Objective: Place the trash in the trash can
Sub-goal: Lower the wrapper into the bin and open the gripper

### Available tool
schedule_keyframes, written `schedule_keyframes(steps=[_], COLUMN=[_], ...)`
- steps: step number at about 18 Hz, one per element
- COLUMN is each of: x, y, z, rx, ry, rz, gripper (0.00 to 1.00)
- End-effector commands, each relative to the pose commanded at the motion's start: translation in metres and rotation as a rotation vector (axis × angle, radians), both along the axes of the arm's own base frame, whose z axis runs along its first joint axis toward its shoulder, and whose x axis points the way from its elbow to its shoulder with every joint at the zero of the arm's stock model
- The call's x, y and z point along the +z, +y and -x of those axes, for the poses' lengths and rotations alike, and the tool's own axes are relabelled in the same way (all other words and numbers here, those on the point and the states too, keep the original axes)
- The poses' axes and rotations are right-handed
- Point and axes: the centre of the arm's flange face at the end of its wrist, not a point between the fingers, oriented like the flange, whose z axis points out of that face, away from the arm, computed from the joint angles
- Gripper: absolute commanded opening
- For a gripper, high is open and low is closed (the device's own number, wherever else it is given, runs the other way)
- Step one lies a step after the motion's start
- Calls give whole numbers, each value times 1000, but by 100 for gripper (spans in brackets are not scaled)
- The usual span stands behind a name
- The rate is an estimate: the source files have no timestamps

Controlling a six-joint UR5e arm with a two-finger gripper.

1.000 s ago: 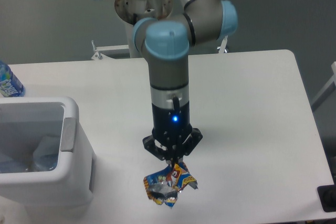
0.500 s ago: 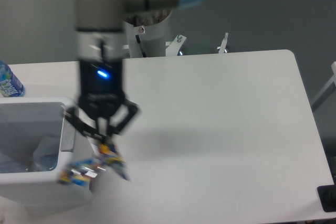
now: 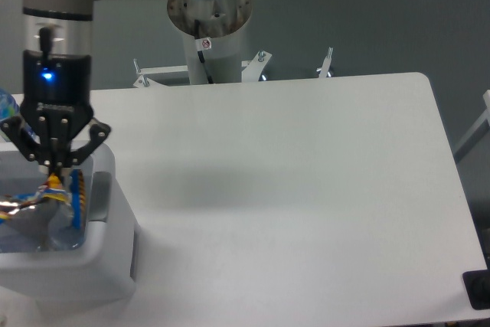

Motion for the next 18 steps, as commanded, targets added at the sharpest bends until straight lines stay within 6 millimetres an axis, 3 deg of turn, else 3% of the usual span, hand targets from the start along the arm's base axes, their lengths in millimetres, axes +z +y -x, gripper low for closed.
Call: schedule_keyframes(steps=[9, 11, 13, 15, 17, 18], x=[-32, -32, -31, -31, -27, -24], y=[13, 14, 14, 11, 10, 10], z=[-6, -7, -7, -8, -8, -7], rx=[-61, -67, -67, -66, -63, -57], ry=[22, 26, 28, 29, 36, 44], rz=[56, 57, 57, 58, 51, 50], gripper=[0, 7, 18, 54, 83, 89])
